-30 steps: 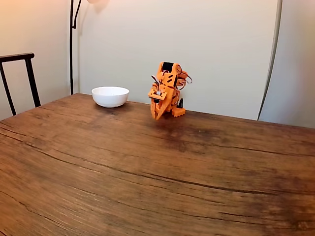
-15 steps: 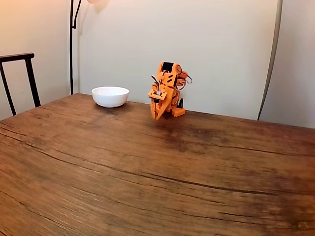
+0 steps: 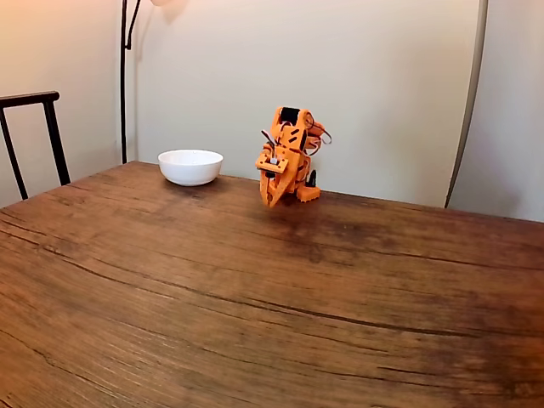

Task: Grasp the cube and drop it in the bowl

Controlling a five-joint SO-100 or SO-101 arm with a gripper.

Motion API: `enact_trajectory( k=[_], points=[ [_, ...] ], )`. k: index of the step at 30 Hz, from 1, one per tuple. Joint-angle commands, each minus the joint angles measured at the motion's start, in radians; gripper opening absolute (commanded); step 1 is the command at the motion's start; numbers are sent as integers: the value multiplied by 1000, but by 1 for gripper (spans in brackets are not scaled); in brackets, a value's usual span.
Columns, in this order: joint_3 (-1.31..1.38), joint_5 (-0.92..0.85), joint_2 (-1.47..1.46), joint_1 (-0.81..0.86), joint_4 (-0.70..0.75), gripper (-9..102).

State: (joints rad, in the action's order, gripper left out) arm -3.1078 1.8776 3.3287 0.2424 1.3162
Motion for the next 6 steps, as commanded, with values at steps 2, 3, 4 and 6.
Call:
enact_trajectory(
  k=[2,3,4,6],
  points=[
    [-3,2,-18,0,51,1],
    [-3,2,-18,0,51,1],
    [-3,2,-18,0,51,1],
    [-3,2,-18,0,51,1]
  ],
)
